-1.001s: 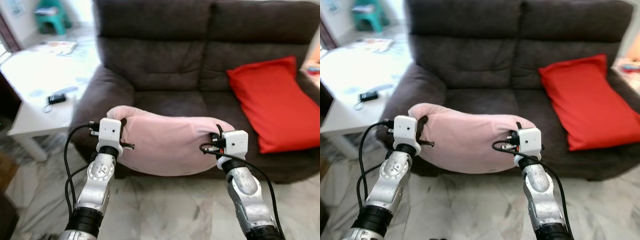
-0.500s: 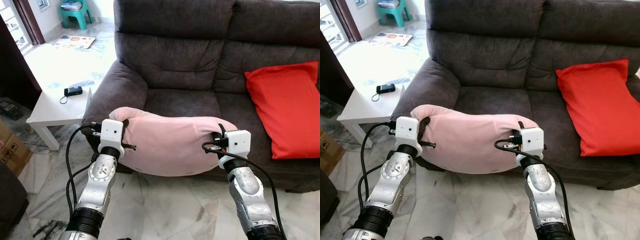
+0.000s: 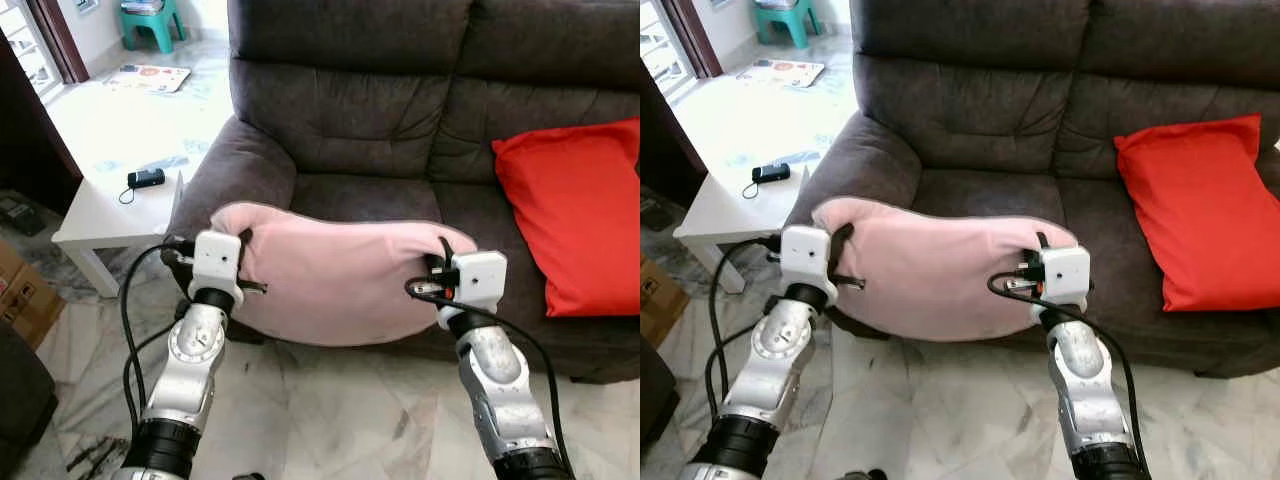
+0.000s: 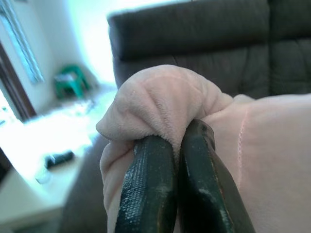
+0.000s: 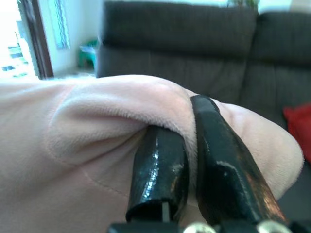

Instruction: Move the pillow to the sofa from floor

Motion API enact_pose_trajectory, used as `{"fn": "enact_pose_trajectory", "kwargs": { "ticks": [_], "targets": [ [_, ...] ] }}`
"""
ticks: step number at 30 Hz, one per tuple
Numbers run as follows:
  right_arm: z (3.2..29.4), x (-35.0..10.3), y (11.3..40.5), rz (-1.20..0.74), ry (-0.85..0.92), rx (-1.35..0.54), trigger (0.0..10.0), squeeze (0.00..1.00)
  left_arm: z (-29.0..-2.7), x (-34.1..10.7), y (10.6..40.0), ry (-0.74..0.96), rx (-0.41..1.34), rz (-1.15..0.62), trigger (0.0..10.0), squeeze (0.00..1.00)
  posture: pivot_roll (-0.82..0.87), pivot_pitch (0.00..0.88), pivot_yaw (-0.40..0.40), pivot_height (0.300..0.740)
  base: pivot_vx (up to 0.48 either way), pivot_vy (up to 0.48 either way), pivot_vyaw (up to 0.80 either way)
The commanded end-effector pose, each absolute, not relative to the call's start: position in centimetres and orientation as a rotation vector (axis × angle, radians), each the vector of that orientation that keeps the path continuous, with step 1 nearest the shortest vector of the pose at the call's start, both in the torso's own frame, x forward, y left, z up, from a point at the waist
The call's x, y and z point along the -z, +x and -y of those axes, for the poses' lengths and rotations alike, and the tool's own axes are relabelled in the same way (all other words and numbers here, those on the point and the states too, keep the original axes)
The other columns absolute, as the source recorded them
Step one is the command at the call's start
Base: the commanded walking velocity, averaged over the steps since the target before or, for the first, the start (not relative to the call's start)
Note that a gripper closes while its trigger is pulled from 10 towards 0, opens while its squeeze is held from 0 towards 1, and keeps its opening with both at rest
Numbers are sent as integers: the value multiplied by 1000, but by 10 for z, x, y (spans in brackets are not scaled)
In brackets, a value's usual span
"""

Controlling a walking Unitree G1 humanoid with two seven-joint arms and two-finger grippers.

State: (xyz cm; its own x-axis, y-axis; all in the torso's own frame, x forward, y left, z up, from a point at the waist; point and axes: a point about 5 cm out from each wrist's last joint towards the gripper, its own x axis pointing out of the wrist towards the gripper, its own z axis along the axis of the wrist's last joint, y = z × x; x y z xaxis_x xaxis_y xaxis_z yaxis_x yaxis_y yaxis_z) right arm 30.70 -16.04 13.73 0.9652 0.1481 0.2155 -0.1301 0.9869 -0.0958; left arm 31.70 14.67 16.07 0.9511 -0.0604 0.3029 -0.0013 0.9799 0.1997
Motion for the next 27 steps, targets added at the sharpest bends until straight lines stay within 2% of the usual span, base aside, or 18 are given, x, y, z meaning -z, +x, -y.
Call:
{"fn": "enact_pose_trajectory", "kwargs": {
  "ticks": [1, 7, 10, 12, 15, 27],
  "targets": [
    [161, -170, 308, 368, -59, -128, 10000, 0, -159, -185, 312, 226, -64, 439, 10000, 0, -37, 55, -42, 740, 0, 0, 0],
    [157, -172, 305, 367, -60, -145, 10000, 0, -159, -195, 305, 262, -84, 488, 10000, 0, -33, 45, -42, 740, 0, 0, 0],
    [155, -168, 302, 350, -68, -151, 10000, 0, -157, -190, 305, 270, -78, 456, 10000, 0, -31, 36, -42, 740, 0, 0, 0],
    [152, -166, 300, 346, -101, -171, 10000, 0, -154, -189, 305, 274, -67, 452, 10000, 0, -36, 34, -38, 740, 0, 0, 713],
    [151, -167, 299, 350, -91, -180, 10000, 0, -153, -188, 305, 275, -60, 452, 10000, 0, -38, 31, -36, 740, 244, 0, 800],
    [152, -165, 299, 329, -83, -170, 10000, 0, -153, -186, 305, 274, -45, 430, 10000, 0, -35, 29, -31, 740, 298, 0, 0]
  ]
}}
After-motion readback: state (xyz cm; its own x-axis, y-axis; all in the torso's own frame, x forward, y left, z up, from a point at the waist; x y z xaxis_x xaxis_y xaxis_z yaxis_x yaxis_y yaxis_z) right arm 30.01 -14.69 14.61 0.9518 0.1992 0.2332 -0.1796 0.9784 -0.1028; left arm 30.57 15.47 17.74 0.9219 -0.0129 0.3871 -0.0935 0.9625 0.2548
